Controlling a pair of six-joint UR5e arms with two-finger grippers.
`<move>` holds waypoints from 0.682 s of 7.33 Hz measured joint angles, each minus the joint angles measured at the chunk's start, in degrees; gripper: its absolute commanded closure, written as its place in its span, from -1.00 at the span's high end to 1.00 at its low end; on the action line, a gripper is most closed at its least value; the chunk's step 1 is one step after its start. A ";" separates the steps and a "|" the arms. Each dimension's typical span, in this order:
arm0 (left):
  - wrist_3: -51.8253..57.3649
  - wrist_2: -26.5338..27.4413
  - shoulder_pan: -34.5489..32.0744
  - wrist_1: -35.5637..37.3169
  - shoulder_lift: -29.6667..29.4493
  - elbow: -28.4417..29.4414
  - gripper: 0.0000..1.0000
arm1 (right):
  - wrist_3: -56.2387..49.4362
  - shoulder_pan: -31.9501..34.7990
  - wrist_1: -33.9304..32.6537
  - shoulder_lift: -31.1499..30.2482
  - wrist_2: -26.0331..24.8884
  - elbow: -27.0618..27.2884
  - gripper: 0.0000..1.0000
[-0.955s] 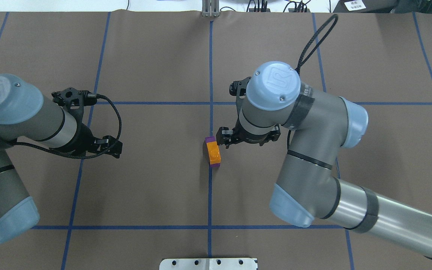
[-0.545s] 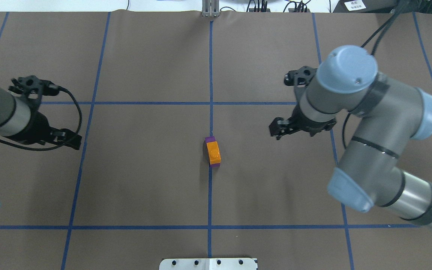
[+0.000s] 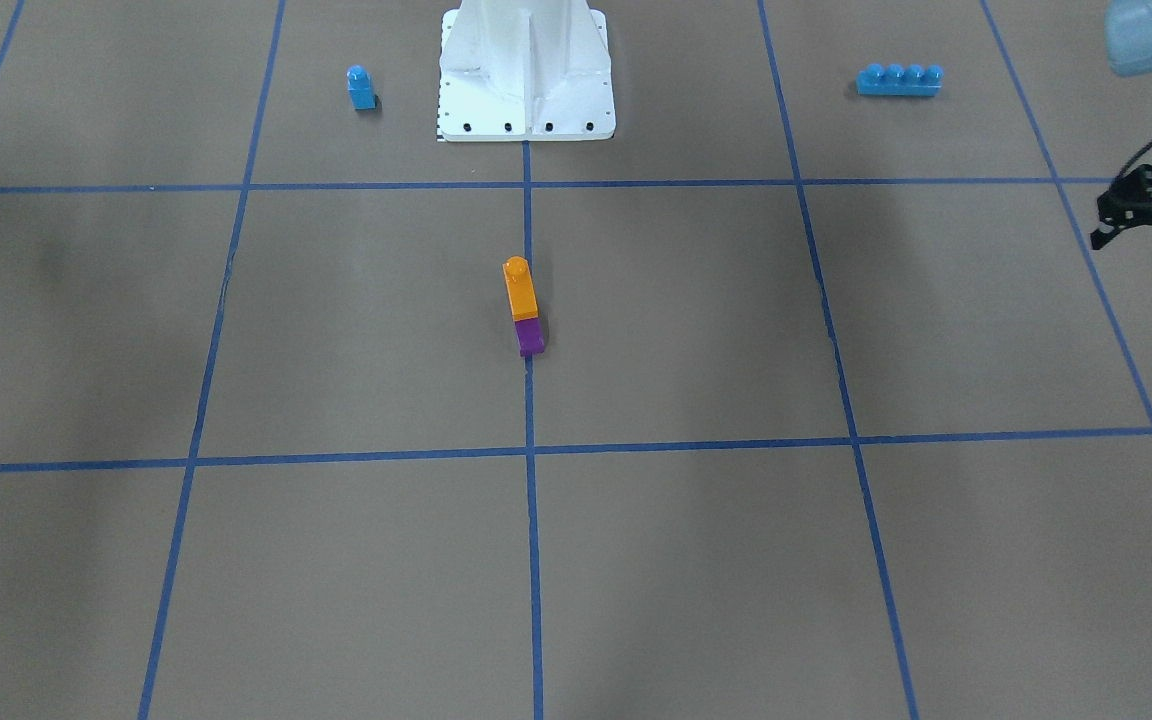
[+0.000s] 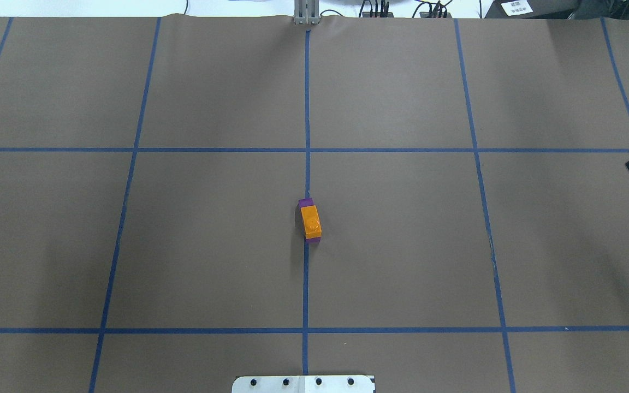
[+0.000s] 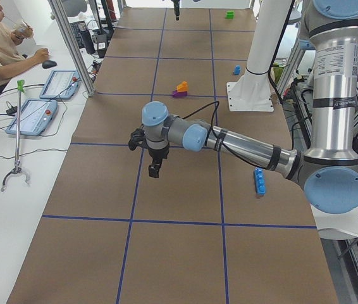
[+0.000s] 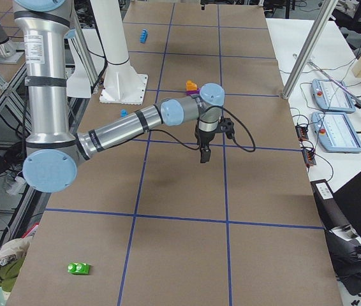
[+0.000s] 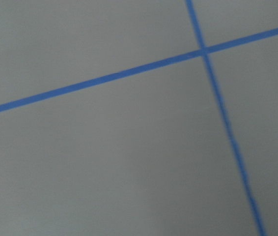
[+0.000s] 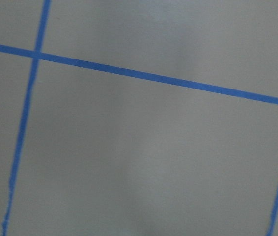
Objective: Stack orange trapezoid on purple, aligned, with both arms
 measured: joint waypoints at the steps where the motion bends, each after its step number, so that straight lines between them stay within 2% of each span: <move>1: 5.03 -0.33 -3.29 0.23 0.19 3.64 0.98 | -4.93 5.29 -0.01 -3.40 0.47 -0.89 1.00; 3: 8.49 -1.32 -6.34 2.29 0.20 6.54 0.98 | -11.96 10.69 0.05 -6.35 0.56 -4.00 1.00; 5: 9.02 -3.38 -7.81 4.10 0.24 6.98 0.98 | -13.97 11.85 0.08 -6.78 1.02 -5.82 1.00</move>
